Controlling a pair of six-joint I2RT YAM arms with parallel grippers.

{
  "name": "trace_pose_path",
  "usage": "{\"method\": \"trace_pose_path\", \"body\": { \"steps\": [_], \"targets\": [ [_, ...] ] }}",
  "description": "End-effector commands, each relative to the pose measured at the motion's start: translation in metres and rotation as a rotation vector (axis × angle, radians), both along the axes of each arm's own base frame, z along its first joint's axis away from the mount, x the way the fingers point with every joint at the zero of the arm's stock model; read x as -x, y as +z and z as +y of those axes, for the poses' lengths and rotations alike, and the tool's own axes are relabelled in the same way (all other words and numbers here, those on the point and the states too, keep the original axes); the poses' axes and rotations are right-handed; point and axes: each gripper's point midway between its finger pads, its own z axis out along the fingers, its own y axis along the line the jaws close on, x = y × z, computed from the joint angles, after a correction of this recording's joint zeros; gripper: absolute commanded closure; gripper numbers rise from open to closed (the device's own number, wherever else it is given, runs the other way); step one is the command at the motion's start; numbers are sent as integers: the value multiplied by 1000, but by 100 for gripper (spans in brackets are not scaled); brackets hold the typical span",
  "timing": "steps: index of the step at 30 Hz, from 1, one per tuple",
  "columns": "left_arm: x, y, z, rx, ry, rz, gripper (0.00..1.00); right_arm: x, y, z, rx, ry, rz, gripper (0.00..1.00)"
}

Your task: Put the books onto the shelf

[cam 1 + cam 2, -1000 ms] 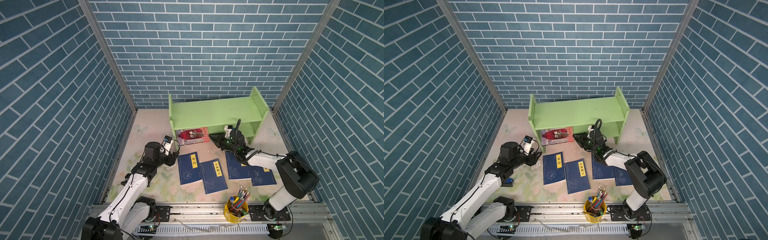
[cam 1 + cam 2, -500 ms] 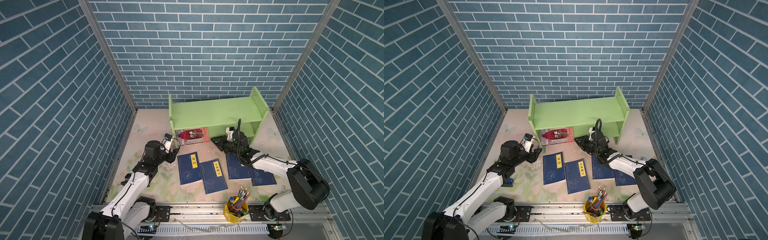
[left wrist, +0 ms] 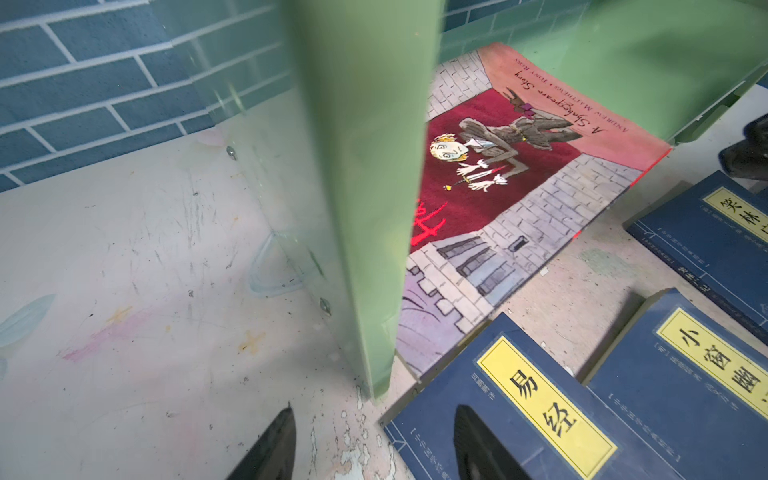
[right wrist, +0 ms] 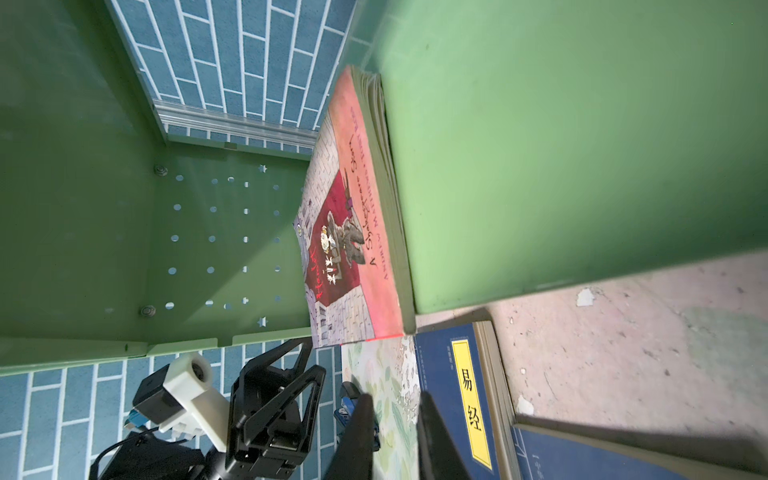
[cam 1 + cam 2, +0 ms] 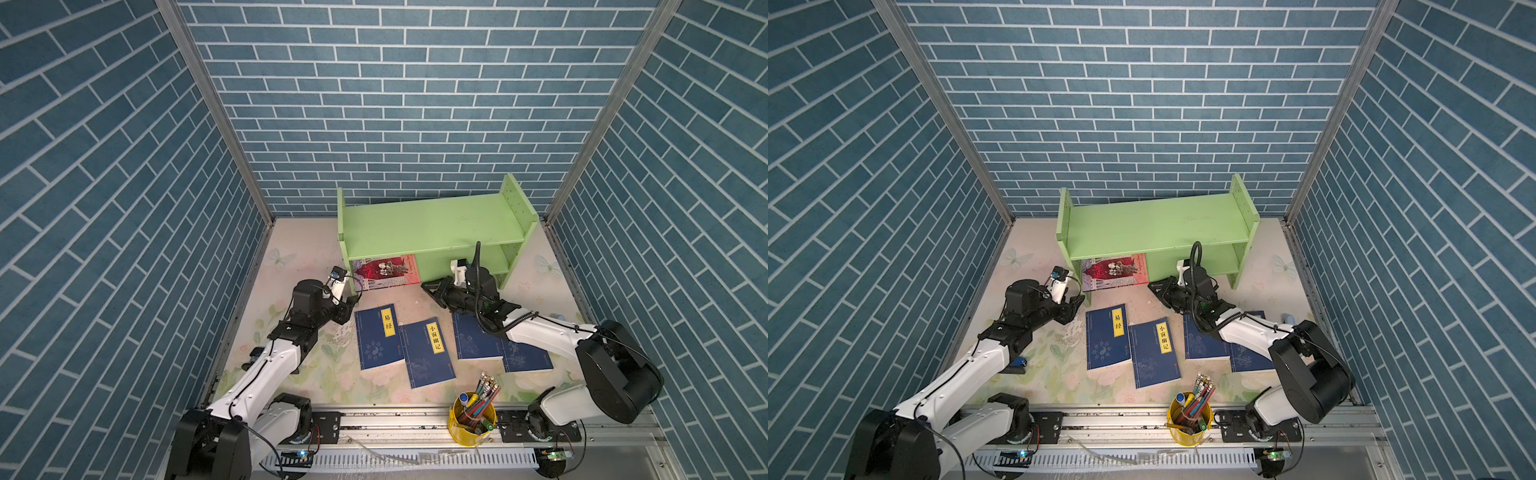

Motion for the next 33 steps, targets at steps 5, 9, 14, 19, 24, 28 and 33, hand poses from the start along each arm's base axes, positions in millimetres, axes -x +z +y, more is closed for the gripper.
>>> {"method": "trace_pose_path", "body": {
  "steps": [5, 9, 14, 19, 24, 28, 33],
  "targets": [
    [-9, 7, 4, -11, 17, -51, 38, 8, 9, 1, -1, 30, -34, 79],
    [-11, 6, 3, -15, 12, -56, 38, 10, 9, -2, 2, 22, -36, 79],
    [-13, 6, 4, -23, 16, -66, 38, 12, 9, -5, 5, 13, -39, 79],
    [-15, 7, 6, -18, 33, -75, 39, 14, 11, -6, 4, 15, -43, 79],
    [-15, 6, 12, -17, 77, -64, 40, 17, 14, 2, 11, 44, -44, 79],
    [-10, 9, 17, -3, 103, -23, 41, 25, 13, 18, 24, 115, -38, 80],
    [7, 4, 23, 12, 155, 126, 41, 34, 12, 41, 50, 187, -47, 82]
  ]
}}
